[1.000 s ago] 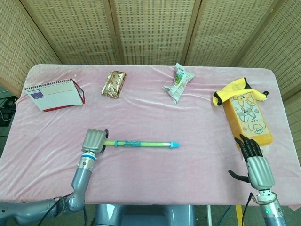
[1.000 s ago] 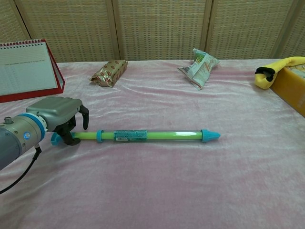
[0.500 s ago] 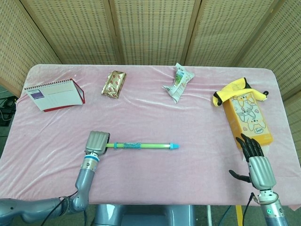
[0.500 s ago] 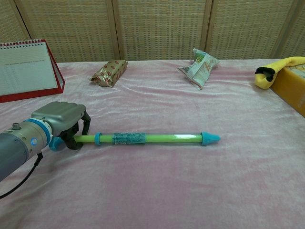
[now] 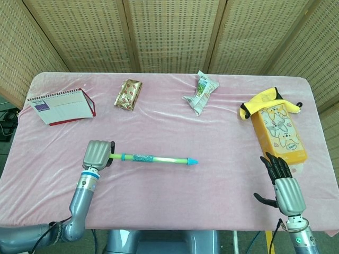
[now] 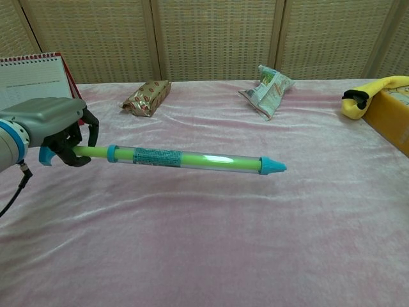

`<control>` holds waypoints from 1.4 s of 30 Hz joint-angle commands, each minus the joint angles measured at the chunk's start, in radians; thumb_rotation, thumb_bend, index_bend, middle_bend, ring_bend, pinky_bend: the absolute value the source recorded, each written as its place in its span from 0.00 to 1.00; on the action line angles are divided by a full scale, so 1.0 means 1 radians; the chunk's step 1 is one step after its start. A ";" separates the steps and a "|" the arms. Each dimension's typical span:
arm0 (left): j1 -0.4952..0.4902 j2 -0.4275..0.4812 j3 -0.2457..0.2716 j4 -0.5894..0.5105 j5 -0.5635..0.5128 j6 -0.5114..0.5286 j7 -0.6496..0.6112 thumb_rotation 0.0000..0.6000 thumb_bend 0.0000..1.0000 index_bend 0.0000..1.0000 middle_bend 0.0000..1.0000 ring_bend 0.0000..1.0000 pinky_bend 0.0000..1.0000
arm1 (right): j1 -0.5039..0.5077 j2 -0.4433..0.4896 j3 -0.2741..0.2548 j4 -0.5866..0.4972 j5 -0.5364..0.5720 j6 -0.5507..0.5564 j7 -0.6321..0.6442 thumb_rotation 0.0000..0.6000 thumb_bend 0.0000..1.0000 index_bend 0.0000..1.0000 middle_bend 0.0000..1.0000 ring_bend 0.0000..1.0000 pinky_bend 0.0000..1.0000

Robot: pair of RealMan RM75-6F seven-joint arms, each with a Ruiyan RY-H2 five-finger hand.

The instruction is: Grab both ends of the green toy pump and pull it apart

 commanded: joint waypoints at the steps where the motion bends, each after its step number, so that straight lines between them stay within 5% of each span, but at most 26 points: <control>1: 0.010 0.065 -0.023 -0.067 0.000 0.027 -0.023 1.00 0.66 0.85 0.94 0.85 0.81 | 0.009 -0.005 0.015 -0.069 -0.001 -0.001 -0.074 1.00 0.17 0.08 0.06 0.03 0.10; 4: 0.011 0.097 -0.028 -0.099 -0.008 0.031 -0.032 1.00 0.67 0.85 0.94 0.85 0.81 | 0.019 -0.002 0.027 -0.133 0.003 -0.011 -0.147 1.00 0.18 0.13 0.30 0.27 0.25; 7: 0.011 0.125 -0.030 -0.127 -0.015 0.038 -0.036 1.00 0.67 0.85 0.94 0.85 0.81 | 0.033 -0.003 0.039 -0.208 0.018 -0.036 -0.237 1.00 0.20 0.22 0.64 0.61 0.43; 13: 0.009 0.161 -0.027 -0.168 -0.036 0.053 -0.043 1.00 0.67 0.85 0.94 0.85 0.81 | 0.094 -0.050 0.094 -0.356 0.118 -0.127 -0.494 1.00 0.29 0.35 0.91 0.87 0.56; 23: -0.002 0.197 -0.011 -0.219 -0.046 0.074 -0.051 1.00 0.67 0.85 0.94 0.85 0.81 | 0.201 -0.212 0.172 -0.425 0.291 -0.184 -0.788 1.00 0.33 0.37 1.00 0.99 0.65; 42: -0.019 0.196 0.027 -0.227 -0.055 0.069 -0.093 1.00 0.66 0.85 0.94 0.85 0.81 | 0.295 -0.374 0.215 -0.378 0.353 -0.140 -0.899 1.00 0.45 0.47 1.00 1.00 0.66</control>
